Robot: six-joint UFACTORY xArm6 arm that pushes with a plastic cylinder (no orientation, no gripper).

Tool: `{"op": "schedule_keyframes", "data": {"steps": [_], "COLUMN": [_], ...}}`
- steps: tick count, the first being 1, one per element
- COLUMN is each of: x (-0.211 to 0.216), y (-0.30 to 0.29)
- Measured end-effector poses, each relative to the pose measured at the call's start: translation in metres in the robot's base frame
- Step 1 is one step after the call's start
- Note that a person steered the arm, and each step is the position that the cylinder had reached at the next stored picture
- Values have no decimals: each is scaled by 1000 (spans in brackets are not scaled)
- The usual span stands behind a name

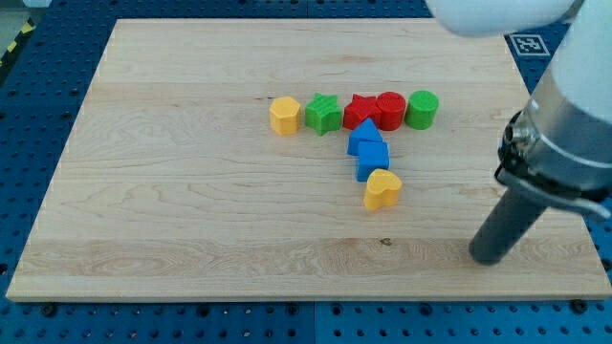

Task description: Place your arm to the right side of the yellow heart

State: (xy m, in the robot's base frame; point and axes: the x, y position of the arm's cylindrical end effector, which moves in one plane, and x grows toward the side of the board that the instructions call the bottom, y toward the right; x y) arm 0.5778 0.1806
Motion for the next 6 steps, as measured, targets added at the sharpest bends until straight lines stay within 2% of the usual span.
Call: {"op": "schedule_keyframes", "data": {"steps": [1,3,6], "x": [-35,-36,-34], "y": [0,-2,-40]}}
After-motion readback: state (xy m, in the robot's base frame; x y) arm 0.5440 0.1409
